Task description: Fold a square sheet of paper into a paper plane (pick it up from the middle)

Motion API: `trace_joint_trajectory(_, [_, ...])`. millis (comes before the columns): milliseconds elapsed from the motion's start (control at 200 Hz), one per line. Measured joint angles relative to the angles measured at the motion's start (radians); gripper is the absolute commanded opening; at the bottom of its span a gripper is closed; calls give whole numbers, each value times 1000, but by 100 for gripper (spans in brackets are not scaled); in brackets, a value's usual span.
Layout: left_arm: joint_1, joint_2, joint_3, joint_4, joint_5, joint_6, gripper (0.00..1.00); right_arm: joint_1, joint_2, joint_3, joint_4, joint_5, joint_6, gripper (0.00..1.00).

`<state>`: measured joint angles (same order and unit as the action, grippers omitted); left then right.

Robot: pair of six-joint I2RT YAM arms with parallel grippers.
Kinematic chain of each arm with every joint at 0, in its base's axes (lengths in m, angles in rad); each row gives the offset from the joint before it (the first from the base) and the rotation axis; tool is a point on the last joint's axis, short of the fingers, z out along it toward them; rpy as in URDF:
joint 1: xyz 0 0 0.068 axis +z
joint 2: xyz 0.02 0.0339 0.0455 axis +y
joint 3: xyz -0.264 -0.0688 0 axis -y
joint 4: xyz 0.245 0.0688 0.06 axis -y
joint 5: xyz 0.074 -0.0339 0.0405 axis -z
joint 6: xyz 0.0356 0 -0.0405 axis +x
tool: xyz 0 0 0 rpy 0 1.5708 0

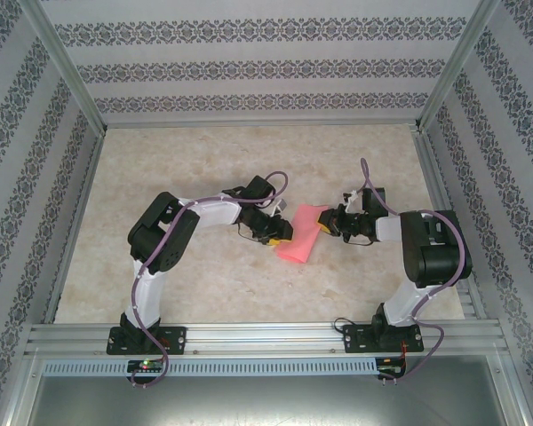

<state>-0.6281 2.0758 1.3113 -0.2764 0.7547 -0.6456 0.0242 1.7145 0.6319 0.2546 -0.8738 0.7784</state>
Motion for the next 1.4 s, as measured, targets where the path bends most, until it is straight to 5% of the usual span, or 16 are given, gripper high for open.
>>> trace_joint_trajectory(610, [-1, -77, -44, -36, -6, 28, 26, 0, 18, 8, 0, 6, 0, 9])
trace_joint_trajectory(1129, [-15, -88, -79, -68, -7, 41, 26, -1, 22, 8, 22, 5, 3, 9])
trace_joint_trajectory(1399, [-20, -88, -85, -83, -8, 44, 14, -3, 22, 8, 26, 5, 3, 8])
